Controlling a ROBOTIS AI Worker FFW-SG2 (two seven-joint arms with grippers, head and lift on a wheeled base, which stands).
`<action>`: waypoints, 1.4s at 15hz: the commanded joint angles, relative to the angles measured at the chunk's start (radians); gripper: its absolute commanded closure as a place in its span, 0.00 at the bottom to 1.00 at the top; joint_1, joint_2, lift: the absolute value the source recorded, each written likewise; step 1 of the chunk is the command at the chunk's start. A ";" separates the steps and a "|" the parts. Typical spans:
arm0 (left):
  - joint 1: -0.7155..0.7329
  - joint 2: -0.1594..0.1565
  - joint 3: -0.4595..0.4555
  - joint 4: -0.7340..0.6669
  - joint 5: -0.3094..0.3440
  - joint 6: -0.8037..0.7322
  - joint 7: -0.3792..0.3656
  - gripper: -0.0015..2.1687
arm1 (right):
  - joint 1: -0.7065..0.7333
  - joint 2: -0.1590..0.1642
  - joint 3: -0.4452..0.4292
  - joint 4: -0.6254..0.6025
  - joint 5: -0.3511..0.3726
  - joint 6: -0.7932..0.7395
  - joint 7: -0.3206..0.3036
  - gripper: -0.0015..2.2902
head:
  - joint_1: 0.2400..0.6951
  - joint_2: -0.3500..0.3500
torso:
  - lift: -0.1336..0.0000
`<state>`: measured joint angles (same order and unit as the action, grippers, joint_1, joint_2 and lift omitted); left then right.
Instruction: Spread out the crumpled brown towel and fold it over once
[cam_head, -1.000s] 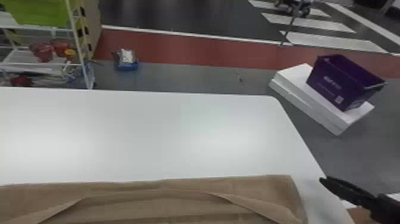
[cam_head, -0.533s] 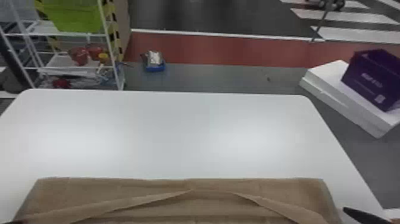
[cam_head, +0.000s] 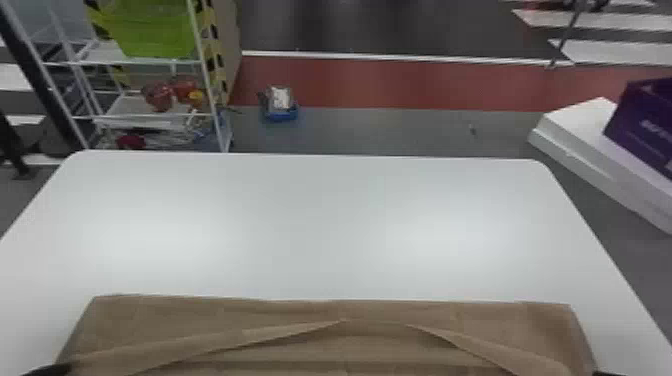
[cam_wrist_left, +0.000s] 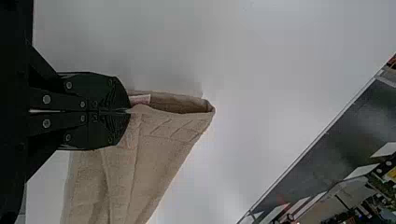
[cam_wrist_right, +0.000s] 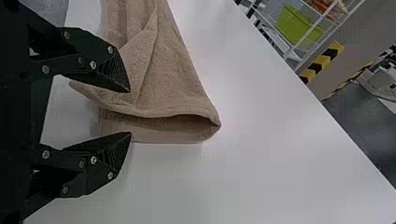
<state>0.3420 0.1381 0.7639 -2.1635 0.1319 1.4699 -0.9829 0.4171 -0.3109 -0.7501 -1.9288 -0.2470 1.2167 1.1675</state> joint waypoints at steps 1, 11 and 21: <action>0.000 0.000 0.003 0.002 0.002 -0.007 0.000 0.63 | 0.002 -0.001 0.011 -0.001 -0.005 0.004 0.003 0.41 | 1.00 0.43 | 0.08; 0.006 -0.002 0.023 -0.015 0.037 0.011 -0.017 0.63 | -0.003 -0.019 -0.028 -0.003 -0.087 0.053 0.028 0.54 | 1.00 0.46 | 0.08; -0.054 0.034 0.092 -0.007 0.069 0.066 -0.082 0.63 | -0.205 -0.063 -0.058 0.197 -0.095 -0.009 0.047 0.54 | 1.00 0.40 | 0.08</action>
<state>0.2902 0.1706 0.8493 -2.1713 0.1991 1.5343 -1.0611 0.2380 -0.3651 -0.8152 -1.7757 -0.3419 1.2220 1.2152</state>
